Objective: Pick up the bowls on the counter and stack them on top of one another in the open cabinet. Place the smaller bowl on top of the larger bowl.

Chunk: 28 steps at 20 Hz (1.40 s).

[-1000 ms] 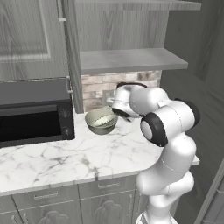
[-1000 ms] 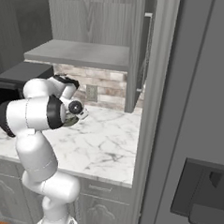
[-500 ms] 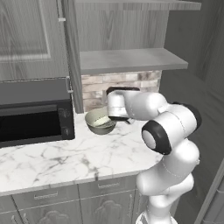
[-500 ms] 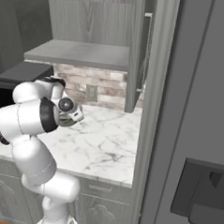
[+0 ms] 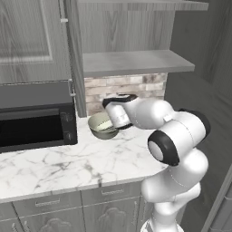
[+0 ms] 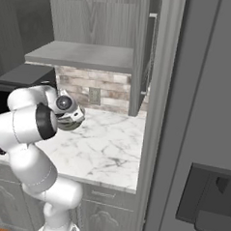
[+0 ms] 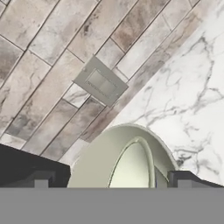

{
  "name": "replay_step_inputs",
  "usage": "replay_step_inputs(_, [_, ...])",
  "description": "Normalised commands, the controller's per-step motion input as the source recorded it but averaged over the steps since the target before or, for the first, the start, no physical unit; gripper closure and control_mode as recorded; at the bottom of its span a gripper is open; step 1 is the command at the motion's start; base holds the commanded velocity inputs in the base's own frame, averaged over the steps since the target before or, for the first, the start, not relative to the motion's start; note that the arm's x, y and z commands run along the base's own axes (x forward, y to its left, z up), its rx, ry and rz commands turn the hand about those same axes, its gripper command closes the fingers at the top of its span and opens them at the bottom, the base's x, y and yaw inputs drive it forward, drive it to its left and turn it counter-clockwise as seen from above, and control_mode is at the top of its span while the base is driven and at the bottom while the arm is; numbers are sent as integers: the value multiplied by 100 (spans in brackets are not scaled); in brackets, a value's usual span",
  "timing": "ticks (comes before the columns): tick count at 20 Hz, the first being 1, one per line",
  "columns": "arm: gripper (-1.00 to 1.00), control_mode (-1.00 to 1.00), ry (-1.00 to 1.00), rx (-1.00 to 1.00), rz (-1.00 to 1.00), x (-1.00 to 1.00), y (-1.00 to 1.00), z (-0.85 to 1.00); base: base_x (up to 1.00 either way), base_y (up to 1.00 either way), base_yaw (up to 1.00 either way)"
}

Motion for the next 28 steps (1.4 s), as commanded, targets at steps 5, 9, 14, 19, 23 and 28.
replay_step_inputs(5, [-100, -100, 6, -1, -7, -13, -11, 50, 0, 0, 0])
replay_step_inputs(9, [-100, -100, 7, -4, -6, -40, -19, 40, 0, 0, 0])
replay_step_inputs(14, [-100, -100, 6, -3, -6, -26, -4, 79, 0, 0, 0])
replay_step_inputs(19, [-100, -100, 8, -3, -6, -12, 0, 91, 0, 0, 0])
replay_step_inputs(23, [-100, -100, 8, -4, -2, -41, 0, 64, 0, 0, 0])
replay_step_inputs(28, [-100, -100, 9, -3, 5, -44, 4, 56, 0, 0, 0])
